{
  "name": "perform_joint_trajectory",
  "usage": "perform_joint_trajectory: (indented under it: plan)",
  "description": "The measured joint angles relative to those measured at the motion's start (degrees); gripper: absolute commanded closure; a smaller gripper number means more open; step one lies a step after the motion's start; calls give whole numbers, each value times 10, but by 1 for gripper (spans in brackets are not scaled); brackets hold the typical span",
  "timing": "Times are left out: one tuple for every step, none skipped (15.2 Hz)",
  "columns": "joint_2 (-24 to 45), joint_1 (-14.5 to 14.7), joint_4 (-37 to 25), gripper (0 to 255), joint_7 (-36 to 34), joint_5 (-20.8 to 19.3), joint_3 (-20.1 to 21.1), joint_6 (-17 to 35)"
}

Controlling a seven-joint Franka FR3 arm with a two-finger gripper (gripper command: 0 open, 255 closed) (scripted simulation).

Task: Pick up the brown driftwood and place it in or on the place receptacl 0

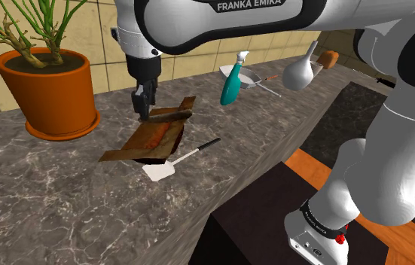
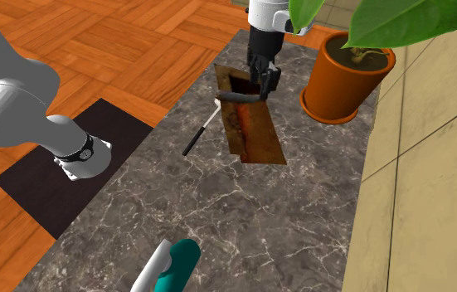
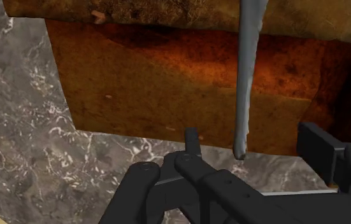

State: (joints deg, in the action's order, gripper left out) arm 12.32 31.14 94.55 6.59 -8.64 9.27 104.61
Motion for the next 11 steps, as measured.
perform_joint_trajectory:
  plan:
    - [0, 0, 0, 0, 0, 0, 0, 0]
    - [0, 0, 0, 0, 0, 0, 0, 0]
    - [0, 0, 0, 0, 0, 0, 0, 0]
    - [0, 0, 0, 0, 0, 0, 0, 0]
    - [-2, 1, -6, 0, -1, 0, 1, -7]
    - [-2, 1, -20, 0, 1, 1, 1, -21]
    - [-1, 2, -36, 0, 3, 1, 1, -36]
    - [-2, 3, -51, 0, 3, 2, 2, -53]
    - [0, 4, -66, 0, 3, 1, 3, -64]
    - [1, 5, -70, 0, 3, 1, 3, -69]
    - [1, 5, -72, 0, 2, 2, 3, -71]
